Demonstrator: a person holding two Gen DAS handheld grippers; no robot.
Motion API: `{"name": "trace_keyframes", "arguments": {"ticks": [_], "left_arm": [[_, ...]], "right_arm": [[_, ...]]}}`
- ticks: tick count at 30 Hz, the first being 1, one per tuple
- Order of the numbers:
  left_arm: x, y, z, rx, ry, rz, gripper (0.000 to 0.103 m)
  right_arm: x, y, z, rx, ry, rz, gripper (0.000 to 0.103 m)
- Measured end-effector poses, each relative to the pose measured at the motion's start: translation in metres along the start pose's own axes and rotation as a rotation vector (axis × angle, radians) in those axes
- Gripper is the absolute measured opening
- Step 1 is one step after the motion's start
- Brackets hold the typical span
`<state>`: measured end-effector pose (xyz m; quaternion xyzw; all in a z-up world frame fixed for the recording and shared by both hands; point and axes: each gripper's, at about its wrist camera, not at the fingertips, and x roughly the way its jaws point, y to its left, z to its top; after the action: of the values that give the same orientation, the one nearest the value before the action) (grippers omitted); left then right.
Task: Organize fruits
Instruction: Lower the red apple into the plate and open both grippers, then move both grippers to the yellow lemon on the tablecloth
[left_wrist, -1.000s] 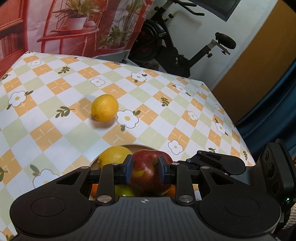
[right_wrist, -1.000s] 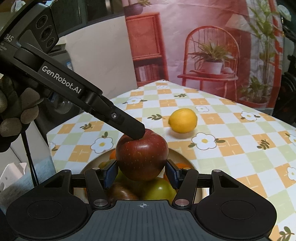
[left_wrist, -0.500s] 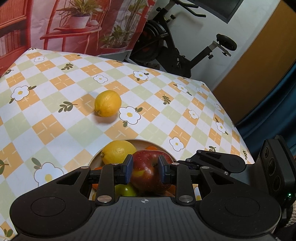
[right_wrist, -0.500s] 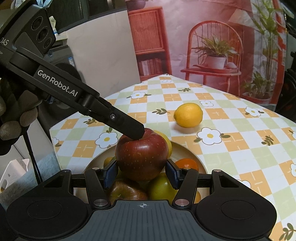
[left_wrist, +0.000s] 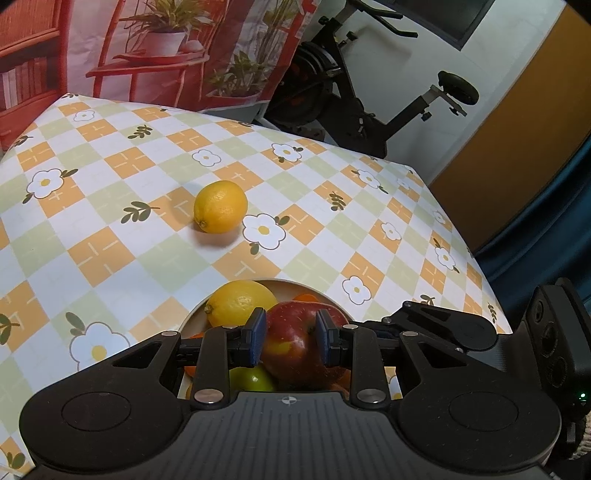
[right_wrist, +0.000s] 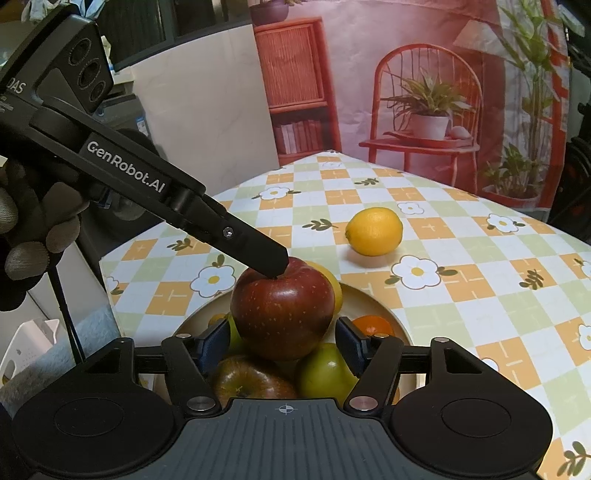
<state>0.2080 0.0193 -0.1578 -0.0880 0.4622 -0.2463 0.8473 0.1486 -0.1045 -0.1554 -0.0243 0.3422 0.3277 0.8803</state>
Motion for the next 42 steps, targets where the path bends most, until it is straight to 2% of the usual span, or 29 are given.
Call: {"name": "trace_keyframes", "arguments": {"ticks": [7,19,29,35,42], "left_arm": [[-0.002,-0.001,-0.001,-0.003,-0.008,0.010,0.030],[-0.019,0.013,0.006,-0.053,-0.072,0.040,0.030],[-0.027,0.026,0.033,-0.070,-0.150,0.105,0.030],[-0.014,0.031,0.059,-0.068,-0.174,0.140,0.030],[0.025,0.036,0.084,-0.078,-0.153,0.153,0.030]], "right_arm": [[-0.009,-0.002,-0.003,0.011,-0.021,-0.016,0.059],[-0.029,-0.006,0.002,0.007,-0.104,-0.041,0.059],[-0.035,-0.038,0.023,0.008,-0.165,-0.112,0.059],[-0.024,-0.071,0.042,0.010,-0.164,-0.156,0.059],[0.011,-0.097,0.057,-0.009,-0.106,-0.167,0.059]]}}
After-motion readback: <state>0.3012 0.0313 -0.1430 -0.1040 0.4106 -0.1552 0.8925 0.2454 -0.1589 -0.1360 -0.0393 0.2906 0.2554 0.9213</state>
